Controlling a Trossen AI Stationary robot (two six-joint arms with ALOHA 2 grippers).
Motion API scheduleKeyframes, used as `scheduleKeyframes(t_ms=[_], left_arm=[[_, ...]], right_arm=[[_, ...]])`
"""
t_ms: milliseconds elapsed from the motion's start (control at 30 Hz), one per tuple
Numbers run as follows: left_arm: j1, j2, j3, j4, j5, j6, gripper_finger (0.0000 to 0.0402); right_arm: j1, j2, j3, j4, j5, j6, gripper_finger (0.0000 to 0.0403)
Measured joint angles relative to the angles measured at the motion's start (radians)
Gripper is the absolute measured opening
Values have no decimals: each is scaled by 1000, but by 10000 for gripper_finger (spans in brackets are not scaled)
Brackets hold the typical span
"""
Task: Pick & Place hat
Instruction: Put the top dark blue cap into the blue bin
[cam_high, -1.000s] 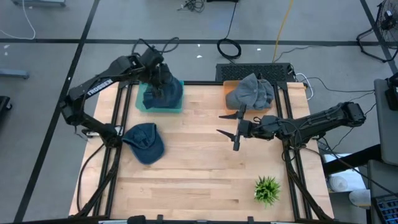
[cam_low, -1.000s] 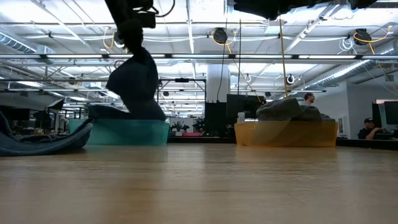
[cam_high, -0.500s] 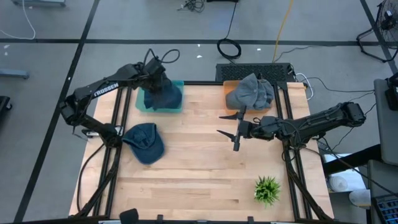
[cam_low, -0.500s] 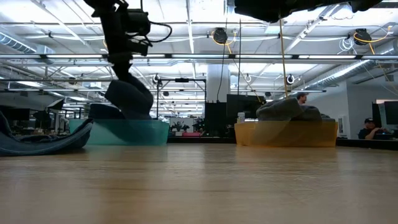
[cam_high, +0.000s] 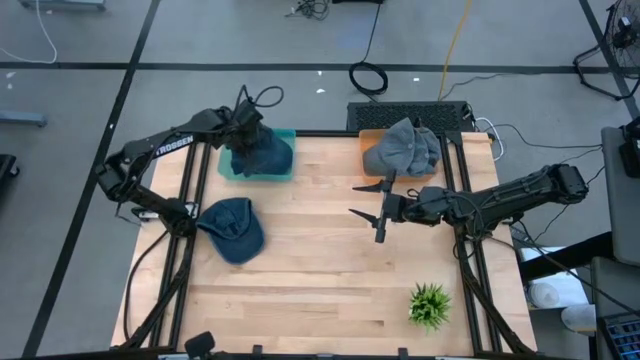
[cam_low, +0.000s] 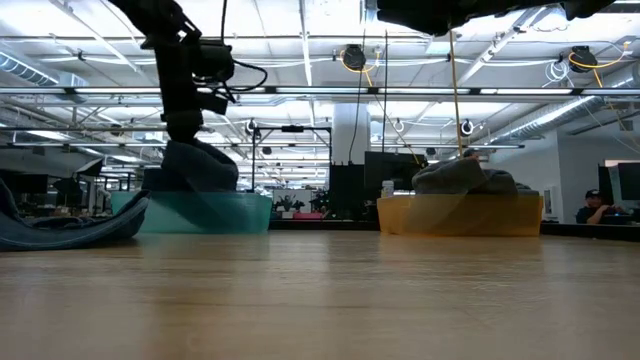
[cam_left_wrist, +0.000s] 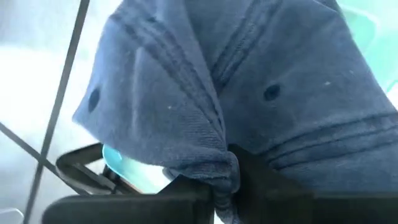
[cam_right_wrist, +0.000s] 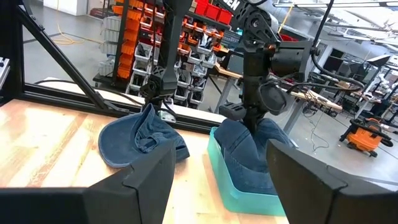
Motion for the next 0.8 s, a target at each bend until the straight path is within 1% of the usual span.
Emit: scheduleKeyframes(t_ms=[200, 300, 433, 500, 633, 700, 800], left_arm=[[-1, -30, 43, -35, -14, -135, 88], [-7, -64, 73, -49, -10, -185, 133], [-7, -122, 110, -47, -8, -252, 209], [-7, -144, 119, -52, 18, -287, 246], [-22, -168, 121, -44, 197, -328, 299], [-46, -163, 121, -47, 212, -318, 314], [-92, -138, 121, -27, 181, -313, 322]], right_arm=[[0, 0, 0, 3, -1, 0, 240], [0, 0, 0, 2, -1, 0, 240], [0, 0, 0, 2, -1, 0, 240], [0, 0, 0, 2, -2, 0, 240], [0, 0, 0, 2, -2, 0, 240], [0, 0, 0, 2, -2, 0, 240], [0, 0, 0, 1, -2, 0, 240]])
